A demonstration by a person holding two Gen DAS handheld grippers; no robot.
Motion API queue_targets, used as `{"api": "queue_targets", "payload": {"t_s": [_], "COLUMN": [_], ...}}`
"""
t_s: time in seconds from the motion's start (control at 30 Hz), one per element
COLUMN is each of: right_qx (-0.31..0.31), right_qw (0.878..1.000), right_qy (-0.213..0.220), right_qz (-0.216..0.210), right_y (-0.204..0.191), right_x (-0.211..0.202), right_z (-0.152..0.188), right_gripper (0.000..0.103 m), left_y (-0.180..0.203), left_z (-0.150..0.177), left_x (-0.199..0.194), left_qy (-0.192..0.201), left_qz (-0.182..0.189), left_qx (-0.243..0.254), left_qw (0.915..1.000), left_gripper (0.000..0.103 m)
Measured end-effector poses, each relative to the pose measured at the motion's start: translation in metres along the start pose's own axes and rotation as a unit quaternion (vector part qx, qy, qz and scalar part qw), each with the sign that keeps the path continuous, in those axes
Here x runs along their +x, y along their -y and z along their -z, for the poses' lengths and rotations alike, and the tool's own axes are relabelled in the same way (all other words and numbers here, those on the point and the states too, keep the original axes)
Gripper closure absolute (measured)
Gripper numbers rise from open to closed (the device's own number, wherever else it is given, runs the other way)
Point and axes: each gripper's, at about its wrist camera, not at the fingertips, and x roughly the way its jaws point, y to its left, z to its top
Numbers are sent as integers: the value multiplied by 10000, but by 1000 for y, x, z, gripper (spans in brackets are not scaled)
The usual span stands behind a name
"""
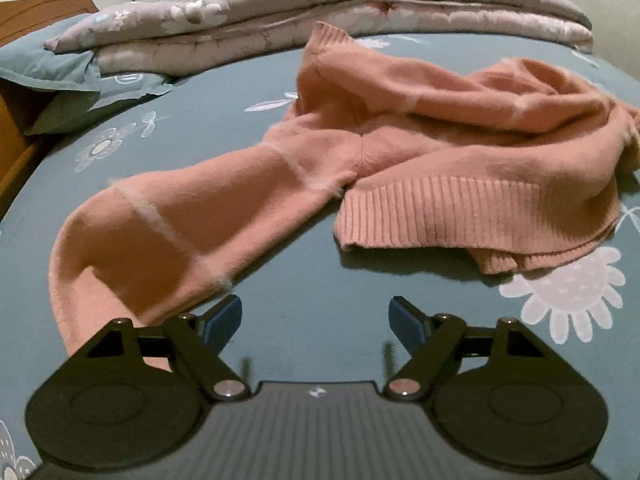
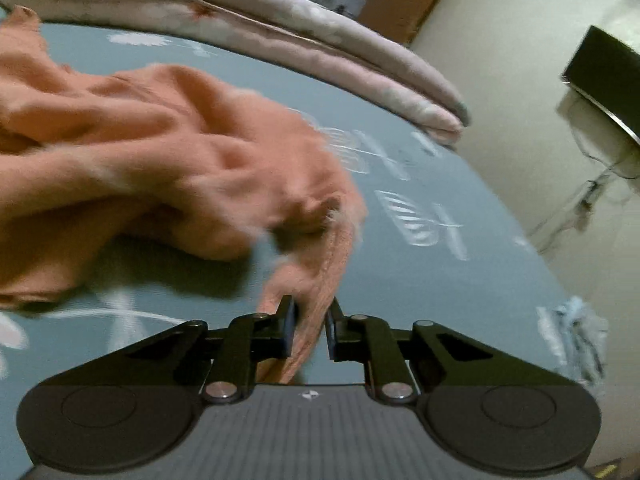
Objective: Fold clothes
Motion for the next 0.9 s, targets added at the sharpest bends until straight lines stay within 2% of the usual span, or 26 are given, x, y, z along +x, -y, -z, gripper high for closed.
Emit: {"api": "queue_targets", "payload": {"t_s": [0.1,0.13,0.17,0.23,0.33,0.47,0.5,0.6,0.67,0.77,0.9], "right_qx": [174,243,315,439,405,-19,-237,-1198,-1897,-2862,-4013], "right_qw": [9995,9994,9994,9989,9970,9845,9789,9548,9327,8966,8495], "right_qy": [-102,-121,-95,11,245,700,818,1226,1539,2021,2386], "right_qz": [257,210,79,-145,-604,-1609,-1858,-2430,-2652,-2708,-2458], "right_y": [26,33,39,44,38,4,-8,-56,-89,-133,-183], "right_x": [11,13,12,6,-14,-43,-49,-73,-88,-101,-106], "right_z": [-2,-2,-2,-3,-3,-4,-4,-3,-2,2,11], "right_gripper": [84,82,81,67,67,60,57,57,57,57,57], "left_y": [2,4,6,10,15,20,21,21,19,10,-2], "left_z": [4,5,6,7,7,8,10,16,21,28,37], "left_x": [-4,-4,-5,-7,-11,-20,-23,-31,-37,-44,-51], "left_qy": [-10,-23,-38,-67,-41,-33,-32,-45,-40,-29,-10], "left_qz": [33,73,88,80,130,243,270,300,289,239,182], "left_qx": [-31,-21,-14,7,-42,-150,-165,-185,-206,-290,-399], "left_qw": [10000,10000,10000,9999,9999,9996,9995,9994,9994,9993,9990], "left_gripper": [23,23,23,23,23,22,22,22,22,21,21]}}
